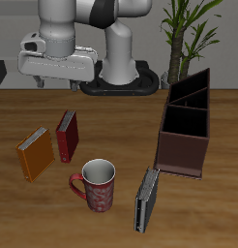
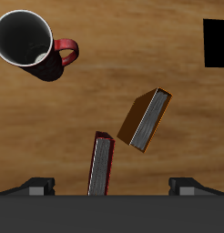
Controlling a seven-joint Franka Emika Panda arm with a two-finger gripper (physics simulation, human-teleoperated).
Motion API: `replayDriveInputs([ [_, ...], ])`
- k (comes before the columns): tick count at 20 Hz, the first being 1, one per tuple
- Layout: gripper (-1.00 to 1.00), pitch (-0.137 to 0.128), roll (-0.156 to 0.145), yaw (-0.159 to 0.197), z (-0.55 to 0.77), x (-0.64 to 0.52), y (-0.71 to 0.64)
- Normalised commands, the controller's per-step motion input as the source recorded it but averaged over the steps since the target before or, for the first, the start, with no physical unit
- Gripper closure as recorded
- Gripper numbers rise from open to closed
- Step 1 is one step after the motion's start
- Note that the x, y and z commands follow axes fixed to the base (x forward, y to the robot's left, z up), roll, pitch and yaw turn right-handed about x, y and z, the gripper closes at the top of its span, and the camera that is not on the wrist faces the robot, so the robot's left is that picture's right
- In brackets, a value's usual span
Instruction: Place the orange book into the left desk caddy's left compartment and place the striped book into the left desk caddy's right compartment and place the red book into the left desk caddy's right compartment
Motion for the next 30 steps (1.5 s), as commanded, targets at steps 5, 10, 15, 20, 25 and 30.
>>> replayDriveInputs([
  [5, -1.0, 0.006, 0.027, -0.087, 0.04, 0.32, -0.44],
  [10, -1.0, -0.037, 0.01, -0.028, -0.05, 0.27, -0.35],
  [15, -1.0, -0.019, 0.034, -0.012, -0.1, 0.14, -0.27],
  [20, -1.0, -0.006, -0.02, -0.036, -0.22, 0.12, -0.22],
  [25, -1.0, -0.014, -0.008, -0.035, -0.34, 0.06, -0.04],
  [30, -1.0, -0.031, 0.004, -0.041, -0.2, -0.02, 0.01],
])
